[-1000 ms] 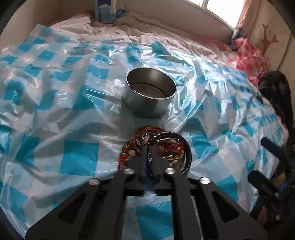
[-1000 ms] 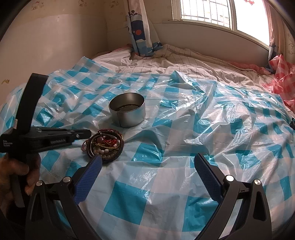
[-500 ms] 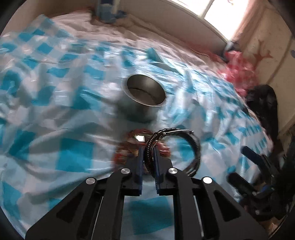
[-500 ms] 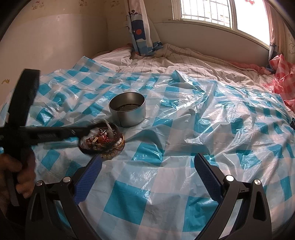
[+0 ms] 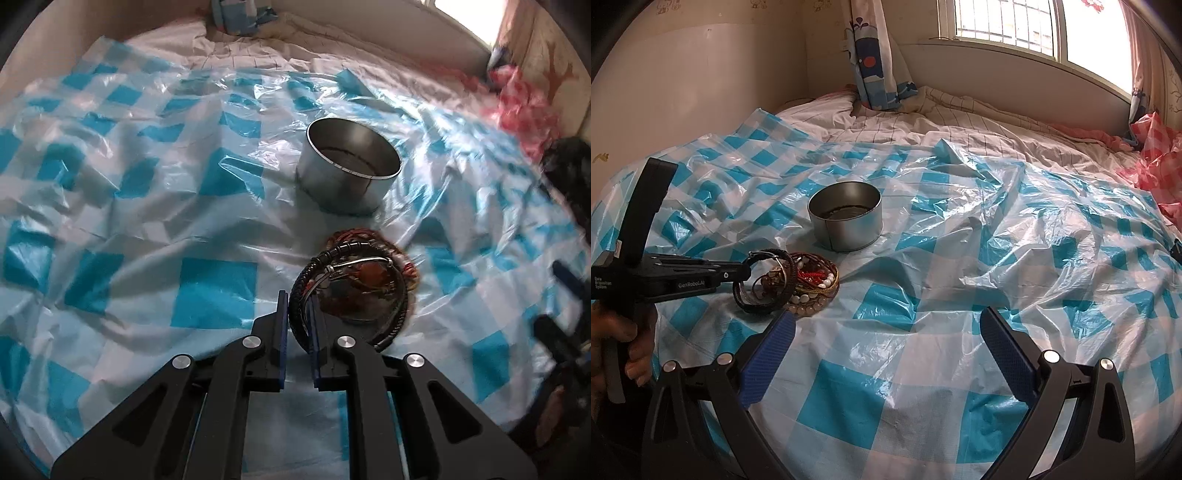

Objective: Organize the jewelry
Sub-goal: 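Lift the black bangle from the dish with the left tool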

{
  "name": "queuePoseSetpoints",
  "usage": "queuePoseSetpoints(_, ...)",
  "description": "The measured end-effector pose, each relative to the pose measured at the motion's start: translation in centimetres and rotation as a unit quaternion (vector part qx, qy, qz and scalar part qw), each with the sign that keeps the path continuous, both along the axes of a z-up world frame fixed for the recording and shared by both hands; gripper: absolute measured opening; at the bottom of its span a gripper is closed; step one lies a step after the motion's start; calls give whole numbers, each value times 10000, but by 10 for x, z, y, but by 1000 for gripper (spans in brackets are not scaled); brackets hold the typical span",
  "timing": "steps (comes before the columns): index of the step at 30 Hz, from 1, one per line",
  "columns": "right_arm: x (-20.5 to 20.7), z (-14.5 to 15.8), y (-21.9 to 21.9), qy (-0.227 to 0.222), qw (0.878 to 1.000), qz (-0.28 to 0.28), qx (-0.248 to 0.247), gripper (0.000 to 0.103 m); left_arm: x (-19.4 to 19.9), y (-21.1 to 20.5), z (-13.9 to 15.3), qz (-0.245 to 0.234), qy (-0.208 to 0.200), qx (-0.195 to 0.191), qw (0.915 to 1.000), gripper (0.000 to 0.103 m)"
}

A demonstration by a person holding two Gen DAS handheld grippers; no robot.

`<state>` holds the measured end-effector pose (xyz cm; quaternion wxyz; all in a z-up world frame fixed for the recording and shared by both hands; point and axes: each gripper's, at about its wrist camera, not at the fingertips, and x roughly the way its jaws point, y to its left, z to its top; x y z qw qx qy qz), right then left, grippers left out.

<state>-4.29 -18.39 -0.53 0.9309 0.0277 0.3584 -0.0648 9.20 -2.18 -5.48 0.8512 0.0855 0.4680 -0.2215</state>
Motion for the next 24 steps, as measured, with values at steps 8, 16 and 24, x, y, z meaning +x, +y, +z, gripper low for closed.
queuePoseSetpoints(8,0,0,0,6,10000,-1,4,96,-2,-19,1,-132,-450,581,9972,33)
queuePoseSetpoints(16,1,0,0,7,10000,-2,-4,96,-2,-7,20,-158,-343,-291,9989,0)
queuePoseSetpoints(24,1,0,2,6,10000,12,-16,96,2,8,25,6,-344,-597,9976,1)
